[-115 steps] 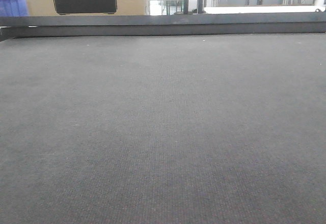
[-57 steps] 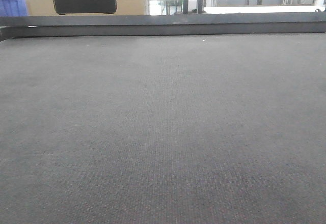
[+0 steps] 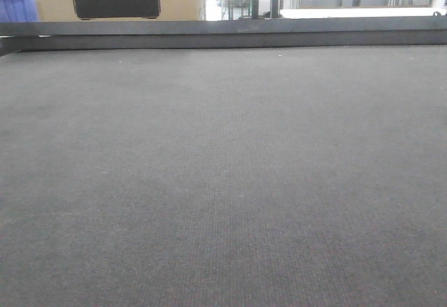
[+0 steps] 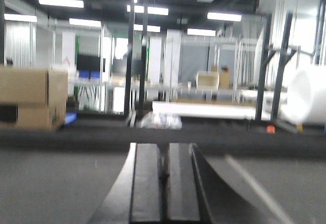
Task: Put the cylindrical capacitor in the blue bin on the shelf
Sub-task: 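Move the right gripper down over the maroon capacitor, left toward orange cylinder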
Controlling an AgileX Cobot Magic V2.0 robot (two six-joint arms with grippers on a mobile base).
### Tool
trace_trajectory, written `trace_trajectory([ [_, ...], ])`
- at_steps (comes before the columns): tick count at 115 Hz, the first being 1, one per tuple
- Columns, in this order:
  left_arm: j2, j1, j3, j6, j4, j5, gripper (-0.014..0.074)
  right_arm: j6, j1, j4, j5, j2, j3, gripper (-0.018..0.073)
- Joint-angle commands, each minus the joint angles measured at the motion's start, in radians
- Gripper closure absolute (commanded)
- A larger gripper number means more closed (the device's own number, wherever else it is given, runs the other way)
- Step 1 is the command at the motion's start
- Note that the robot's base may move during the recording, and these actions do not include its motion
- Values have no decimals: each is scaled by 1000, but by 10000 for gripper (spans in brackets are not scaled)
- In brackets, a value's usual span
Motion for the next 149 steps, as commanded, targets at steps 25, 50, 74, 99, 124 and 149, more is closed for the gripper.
trace_trajectory([
  [25, 356, -7, -417, 1, 117, 369, 707, 0, -2, 0, 201, 262, -355, 705],
  [50, 498, -49, -472, 1, 117, 428, 689, 0, -1, 0, 254, 552, -491, 368],
  [74, 517, -82, -472, 1, 117, 428, 467, 0, 8, -25, 221, 728, -492, 18],
  [99, 517, -82, -472, 1, 115, 428, 264, 0, -18, -109, 203, 917, -492, 0],
  [124, 517, -82, -472, 1, 86, 428, 179, 2, -113, -51, -28, 1109, -409, 0],
  [149, 517, -82, -472, 1, 86, 428, 171, 2, -140, 1, -521, 1288, -245, 0],
])
